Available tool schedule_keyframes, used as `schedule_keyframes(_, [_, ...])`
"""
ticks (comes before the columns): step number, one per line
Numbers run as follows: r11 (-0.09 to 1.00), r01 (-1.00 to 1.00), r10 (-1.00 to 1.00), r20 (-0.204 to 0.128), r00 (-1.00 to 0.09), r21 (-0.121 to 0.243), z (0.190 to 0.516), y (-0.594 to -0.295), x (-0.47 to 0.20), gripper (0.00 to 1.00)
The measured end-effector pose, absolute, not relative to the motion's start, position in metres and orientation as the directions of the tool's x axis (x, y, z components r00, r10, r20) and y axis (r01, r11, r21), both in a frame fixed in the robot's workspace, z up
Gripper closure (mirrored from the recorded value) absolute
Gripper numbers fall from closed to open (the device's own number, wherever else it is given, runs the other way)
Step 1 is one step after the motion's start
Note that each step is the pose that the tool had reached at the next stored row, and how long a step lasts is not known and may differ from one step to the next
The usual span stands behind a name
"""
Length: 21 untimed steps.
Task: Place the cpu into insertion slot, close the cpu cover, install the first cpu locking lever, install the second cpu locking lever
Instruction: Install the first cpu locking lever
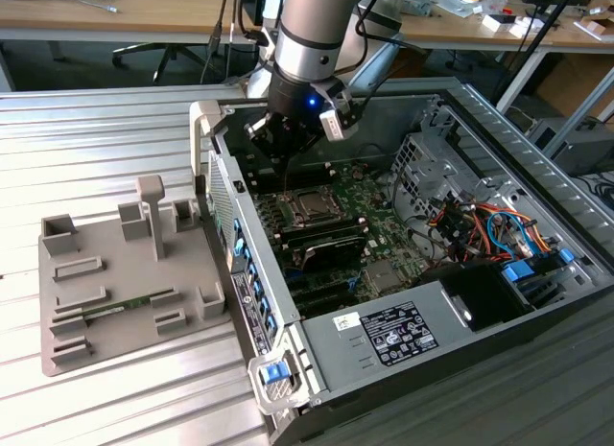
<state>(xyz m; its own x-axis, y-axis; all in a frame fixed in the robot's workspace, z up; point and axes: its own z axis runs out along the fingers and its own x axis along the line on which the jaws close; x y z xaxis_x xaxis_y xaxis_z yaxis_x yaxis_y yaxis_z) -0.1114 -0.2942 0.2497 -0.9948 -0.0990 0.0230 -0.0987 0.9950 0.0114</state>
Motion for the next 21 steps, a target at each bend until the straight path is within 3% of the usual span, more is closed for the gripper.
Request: schedule_keyframes(21, [0.995,-0.099,-0.099,0.023,-0.995,0.011,0.2479,-0.2942,-0.1114,0.9])
